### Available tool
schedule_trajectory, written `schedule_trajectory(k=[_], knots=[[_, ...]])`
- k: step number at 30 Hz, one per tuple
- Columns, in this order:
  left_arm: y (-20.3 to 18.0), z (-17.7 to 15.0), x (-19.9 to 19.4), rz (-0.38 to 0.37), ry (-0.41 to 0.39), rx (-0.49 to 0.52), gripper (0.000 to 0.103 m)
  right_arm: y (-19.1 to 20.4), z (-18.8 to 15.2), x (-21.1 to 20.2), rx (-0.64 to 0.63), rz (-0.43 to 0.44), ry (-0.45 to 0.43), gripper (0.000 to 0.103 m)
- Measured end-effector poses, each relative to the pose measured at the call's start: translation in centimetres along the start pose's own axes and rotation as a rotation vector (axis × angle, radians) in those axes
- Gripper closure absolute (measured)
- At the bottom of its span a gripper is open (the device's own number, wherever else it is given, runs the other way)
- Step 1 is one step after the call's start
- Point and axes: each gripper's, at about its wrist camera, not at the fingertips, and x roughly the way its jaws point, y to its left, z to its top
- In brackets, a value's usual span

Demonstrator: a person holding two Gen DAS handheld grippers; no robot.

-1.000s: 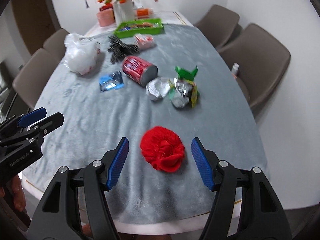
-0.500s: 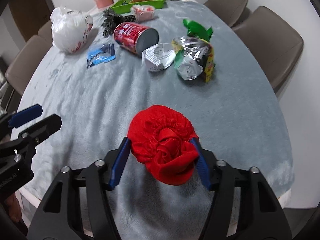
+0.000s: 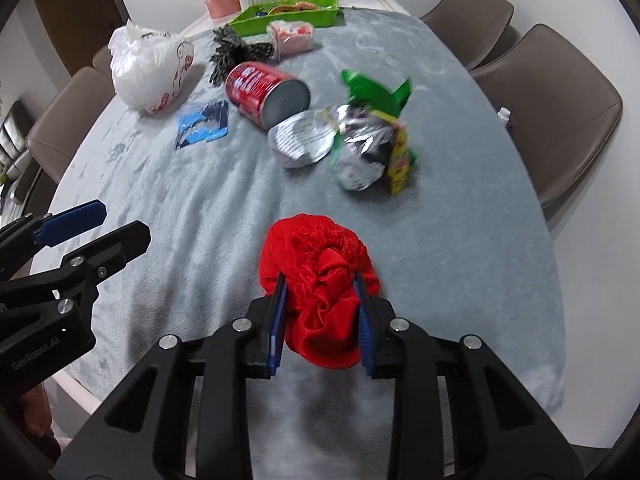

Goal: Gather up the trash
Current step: 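Grasp the red crumpled cloth with the right tool while the left tool grasps the green-silver wrapper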

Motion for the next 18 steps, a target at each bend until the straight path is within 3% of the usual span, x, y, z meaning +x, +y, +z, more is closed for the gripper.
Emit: schedule_trajectory(k=[10, 18], knots=[[-4.6, 3.5, 0.9, -0.007, -0.025, -0.013, 0.043, -6.3, 3.0, -2.1, 0.003, -0.029, -0.04, 0.075], [-8.9, 6.4, 4.0, -0.016, -0.033, -0.03, 0.043, -11.8, 5.8, -1.0, -0.025, -0.028, -0.04, 0.075]])
